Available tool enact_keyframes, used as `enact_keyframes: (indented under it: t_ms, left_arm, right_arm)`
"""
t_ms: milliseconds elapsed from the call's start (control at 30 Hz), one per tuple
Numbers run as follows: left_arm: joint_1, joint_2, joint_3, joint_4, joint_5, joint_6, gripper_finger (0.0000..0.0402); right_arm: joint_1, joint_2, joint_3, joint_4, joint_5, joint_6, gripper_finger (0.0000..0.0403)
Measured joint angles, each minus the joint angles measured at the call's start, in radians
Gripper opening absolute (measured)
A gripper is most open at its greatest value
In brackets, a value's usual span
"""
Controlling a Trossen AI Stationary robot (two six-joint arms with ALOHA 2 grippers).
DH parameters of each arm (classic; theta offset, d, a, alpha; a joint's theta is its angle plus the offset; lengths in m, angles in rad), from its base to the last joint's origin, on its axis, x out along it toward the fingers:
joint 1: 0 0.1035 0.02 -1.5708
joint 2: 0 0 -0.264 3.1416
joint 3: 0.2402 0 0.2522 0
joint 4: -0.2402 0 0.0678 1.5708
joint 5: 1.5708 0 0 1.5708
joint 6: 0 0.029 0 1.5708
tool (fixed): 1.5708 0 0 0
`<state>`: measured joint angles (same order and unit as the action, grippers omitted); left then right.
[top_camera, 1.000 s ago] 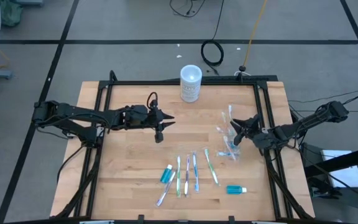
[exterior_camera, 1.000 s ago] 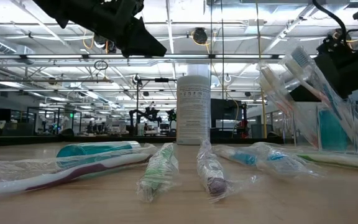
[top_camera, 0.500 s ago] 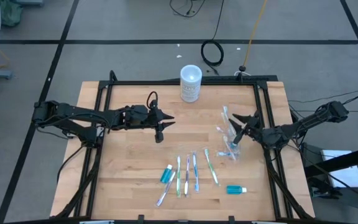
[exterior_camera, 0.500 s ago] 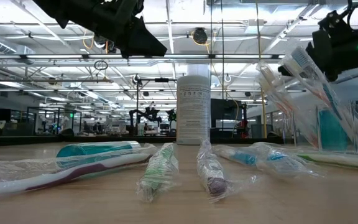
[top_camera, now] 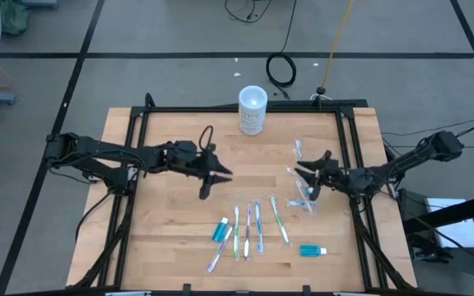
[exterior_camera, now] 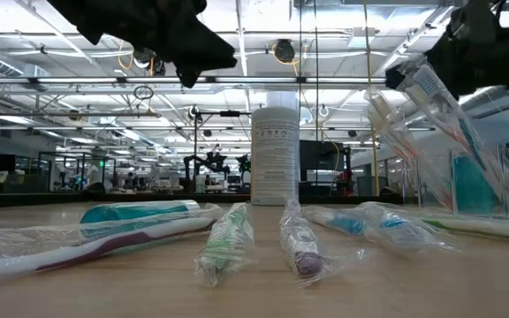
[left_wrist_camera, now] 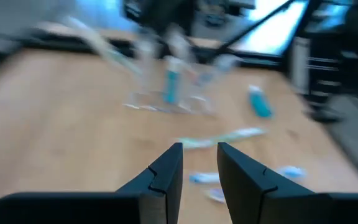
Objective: Pick & Place toothbrushing station
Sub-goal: Put the left green toothbrush into the transparent organizer
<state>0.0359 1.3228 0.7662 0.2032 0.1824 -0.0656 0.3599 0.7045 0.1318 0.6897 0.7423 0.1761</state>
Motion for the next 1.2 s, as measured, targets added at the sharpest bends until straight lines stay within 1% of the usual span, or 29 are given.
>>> enact_keyframes:
  t_ms: [67, 133, 233, 300, 333, 467, 567, 667, 767, 833, 900, 967, 1000, 1200]
  left_arm:
    - [-0.025, 0.005, -0.002, -0.011, 0.060, -0.007, 0.0104]
    - [-0.058, 0.025, 0.000, 0.001, 0.092, 0.025, 0.0104]
    - [-0.117, 0.066, -0.001, 0.003, 0.101, 0.081, 0.0104]
    - [-0.154, 0.101, 0.000, 0.002, 0.103, 0.128, 0.0104]
    - [-0.172, 0.120, -0.001, -0.009, 0.107, 0.149, 0.0104]
    - [-0.218, 0.191, -0.001, 0.028, 0.113, 0.243, 0.0104]
    - [-0.231, 0.244, 0.019, 0.075, 0.113, 0.242, 0.0104]
    - [-0.235, 0.306, 0.077, 0.074, 0.113, 0.223, 0.0104]
    - [-0.226, 0.380, 0.148, 0.020, 0.112, 0.166, 0.0104]
    - [-0.222, 0.432, 0.187, -0.047, 0.109, 0.164, 0.0104]
    - [-0.216, 0.475, 0.218, -0.128, 0.097, 0.224, 0.0104]
    - [-0.209, 0.505, 0.247, -0.227, 0.096, 0.321, 0.0104]
    - [-0.205, 0.520, 0.261, -0.250, 0.096, 0.357, 0.0104]
    - [-0.174, 0.590, 0.293, -0.250, 0.095, 0.438, 0.0104]
  right_arm:
    - [0.000, 0.047, 0.000, 0.111, -0.059, -0.068, 0.0110]
    - [0.000, 0.078, 0.000, 0.250, -0.125, -0.160, 0.0105]
    - [0.000, 0.117, 0.001, 0.435, -0.254, -0.268, 0.0098]
    - [0.000, 0.136, 0.001, 0.506, -0.330, -0.338, 0.0095]
    - [0.000, 0.149, 0.002, 0.536, -0.349, -0.368, 0.0094]
    - [-0.008, 0.167, 0.002, 0.582, -0.331, -0.439, 0.0094]
    - [-0.034, 0.167, 0.002, 0.589, -0.292, -0.450, 0.0093]
    - [-0.067, 0.167, 0.002, 0.622, -0.271, -0.450, 0.0093]
    - [-0.084, 0.167, 0.002, 0.638, -0.272, -0.423, 0.0093]
    - [-0.088, 0.167, 0.002, 0.634, -0.271, -0.405, 0.0093]
    - [-0.091, 0.167, 0.002, 0.623, -0.273, -0.400, 0.0093]
    - [-0.091, 0.167, 0.002, 0.619, -0.273, -0.398, 0.0093]
    - [-0.091, 0.167, 0.002, 0.619, -0.273, -0.398, 0.0093]
    - [-0.090, 0.166, 0.002, 0.629, -0.273, -0.406, 0.0093]
